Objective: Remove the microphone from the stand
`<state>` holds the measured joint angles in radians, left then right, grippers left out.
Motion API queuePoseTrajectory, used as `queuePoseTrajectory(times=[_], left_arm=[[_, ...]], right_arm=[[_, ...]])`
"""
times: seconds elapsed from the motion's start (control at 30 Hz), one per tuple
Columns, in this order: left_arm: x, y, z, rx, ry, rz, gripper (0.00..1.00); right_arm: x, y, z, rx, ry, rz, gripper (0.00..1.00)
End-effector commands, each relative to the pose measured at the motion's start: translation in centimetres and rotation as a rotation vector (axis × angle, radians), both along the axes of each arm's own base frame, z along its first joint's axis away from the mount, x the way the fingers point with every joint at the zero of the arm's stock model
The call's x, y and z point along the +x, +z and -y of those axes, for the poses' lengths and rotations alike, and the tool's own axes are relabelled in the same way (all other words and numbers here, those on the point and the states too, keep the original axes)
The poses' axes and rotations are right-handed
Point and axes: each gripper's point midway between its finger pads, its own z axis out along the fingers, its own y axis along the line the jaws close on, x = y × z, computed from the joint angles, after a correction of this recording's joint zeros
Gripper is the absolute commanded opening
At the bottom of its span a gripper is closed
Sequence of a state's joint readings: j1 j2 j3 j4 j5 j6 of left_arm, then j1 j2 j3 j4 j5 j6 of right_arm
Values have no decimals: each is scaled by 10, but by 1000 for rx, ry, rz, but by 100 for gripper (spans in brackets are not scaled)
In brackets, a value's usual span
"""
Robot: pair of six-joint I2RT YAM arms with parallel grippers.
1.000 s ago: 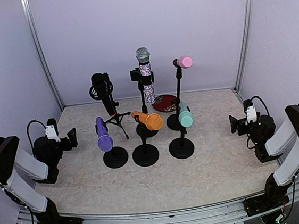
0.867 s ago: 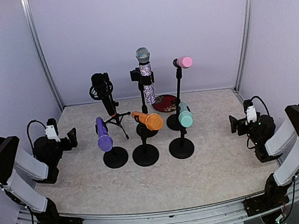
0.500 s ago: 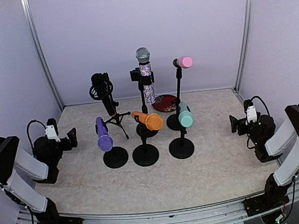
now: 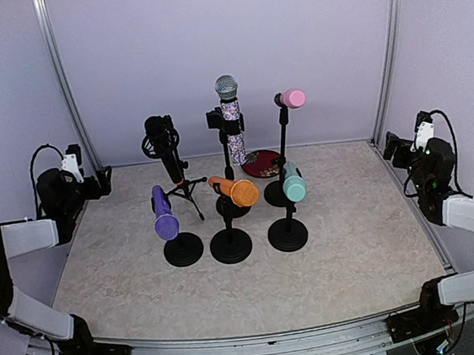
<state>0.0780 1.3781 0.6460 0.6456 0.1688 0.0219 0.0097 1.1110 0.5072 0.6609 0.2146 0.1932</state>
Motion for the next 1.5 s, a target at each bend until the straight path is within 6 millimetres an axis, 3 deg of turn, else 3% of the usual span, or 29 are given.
queuePoseTrajectory(times=[0.0, 0.17, 0.37, 0.43, 0.53, 1.0, 1.17, 1.33, 1.47], left_arm=[[-19, -25, 20, 25, -156, -218, 99], [-43, -25, 44, 37, -311, -293, 99], [-78, -27, 69, 80, -472, -330, 99], [-87, -32, 77, 81, -517, -367, 99], [-96, -35, 87, 94, -568, -402, 99], [-124, -47, 118, 157, -710, -479, 99], [-126, -45, 120, 153, -722, -477, 99], [-127, -42, 122, 147, -734, -467, 99], [-129, -41, 123, 146, -740, -463, 99]], right_arm=[[-12, -13, 10, 191, -54, -140, 100], [-19, 48, -47, 123, 246, -52, 100], [-51, 120, -145, -43, 400, 0, 100], [-66, 136, -179, -55, 478, 10, 100], [-85, 143, -227, -88, 564, -7, 100], [-187, 137, -437, -318, 934, -34, 100], [-204, 90, -514, -399, 1070, -127, 100], [-204, 48, -556, -444, 1118, -196, 100], [-197, 23, -569, -493, 1090, -229, 100]])
